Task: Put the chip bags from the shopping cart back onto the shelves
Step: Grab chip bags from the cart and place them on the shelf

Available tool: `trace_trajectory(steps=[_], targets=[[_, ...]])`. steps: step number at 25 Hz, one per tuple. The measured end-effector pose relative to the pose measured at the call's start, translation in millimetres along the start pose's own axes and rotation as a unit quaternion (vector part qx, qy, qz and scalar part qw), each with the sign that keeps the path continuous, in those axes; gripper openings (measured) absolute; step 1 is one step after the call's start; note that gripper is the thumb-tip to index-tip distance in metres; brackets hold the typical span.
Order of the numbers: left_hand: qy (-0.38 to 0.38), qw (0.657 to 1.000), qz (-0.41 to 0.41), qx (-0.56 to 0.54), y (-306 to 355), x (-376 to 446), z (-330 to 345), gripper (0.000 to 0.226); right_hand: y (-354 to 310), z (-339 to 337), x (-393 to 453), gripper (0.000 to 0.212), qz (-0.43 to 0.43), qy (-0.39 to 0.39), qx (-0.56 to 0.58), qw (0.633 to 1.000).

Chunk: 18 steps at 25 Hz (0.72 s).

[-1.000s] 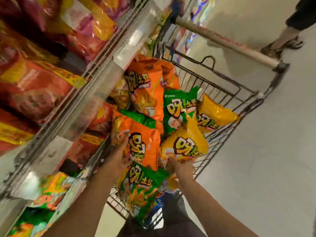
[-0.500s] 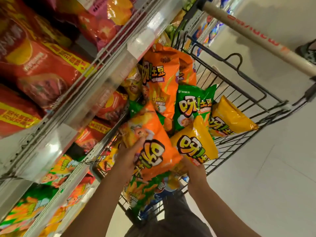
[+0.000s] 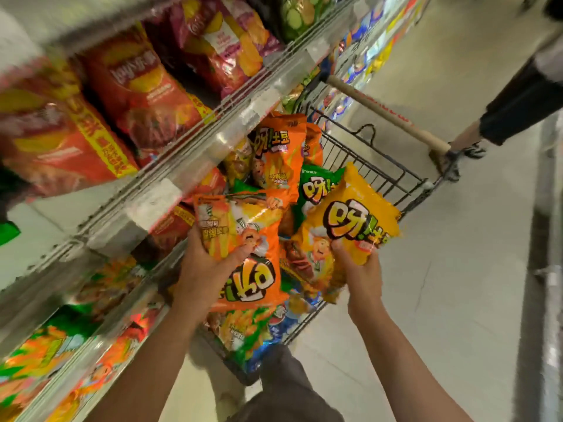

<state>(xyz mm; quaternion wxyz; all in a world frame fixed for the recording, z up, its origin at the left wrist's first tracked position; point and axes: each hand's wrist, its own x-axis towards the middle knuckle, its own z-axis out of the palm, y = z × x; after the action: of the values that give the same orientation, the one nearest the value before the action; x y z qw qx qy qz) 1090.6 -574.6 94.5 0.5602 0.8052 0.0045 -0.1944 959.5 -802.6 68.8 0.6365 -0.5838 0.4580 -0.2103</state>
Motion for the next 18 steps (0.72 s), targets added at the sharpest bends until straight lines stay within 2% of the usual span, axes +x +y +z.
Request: trace_trajectory(steps=[3, 5, 7, 9, 14, 18], targets=[[-0.008, 0.998, 0.059, 0.002, -6.1, -36.3, -28.9, 0.078, -2.2, -17.8, -51.8, 0.068, -0.036, 0.023, -0.044, 0.998], [-0.010, 0.996, 0.083, 0.010, -15.1, -56.4, -41.3, 0.086, 0.8, -30.3, -86.4, 0.072, -0.037, 0.025, -0.064, 0.997], [-0.007, 0.998, 0.065, 0.015, -24.2, -78.2, -52.0, 0.104, 1.5, -39.8, -121.4, 0.071, -0.029, 0.017, -0.084, 0.996], [-0.015, 0.999, 0.052, 0.005, -32.5, -97.4, -59.2, 0.110, -3.5, -47.7, -149.1, 0.065, -0.029, 0.008, -0.100, 0.995], [-0.002, 0.999, 0.051, -0.013, -43.4, -138.9, -67.7, 0.102, -15.0, -62.4, -186.8, 0.055, -0.079, -0.039, -0.129, 0.988], [0.010, 0.998, 0.060, -0.023, -46.6, -174.0, -71.8, 0.107, -16.7, -73.3, -198.4, 0.050, -0.081, -0.117, -0.118, 0.983]])
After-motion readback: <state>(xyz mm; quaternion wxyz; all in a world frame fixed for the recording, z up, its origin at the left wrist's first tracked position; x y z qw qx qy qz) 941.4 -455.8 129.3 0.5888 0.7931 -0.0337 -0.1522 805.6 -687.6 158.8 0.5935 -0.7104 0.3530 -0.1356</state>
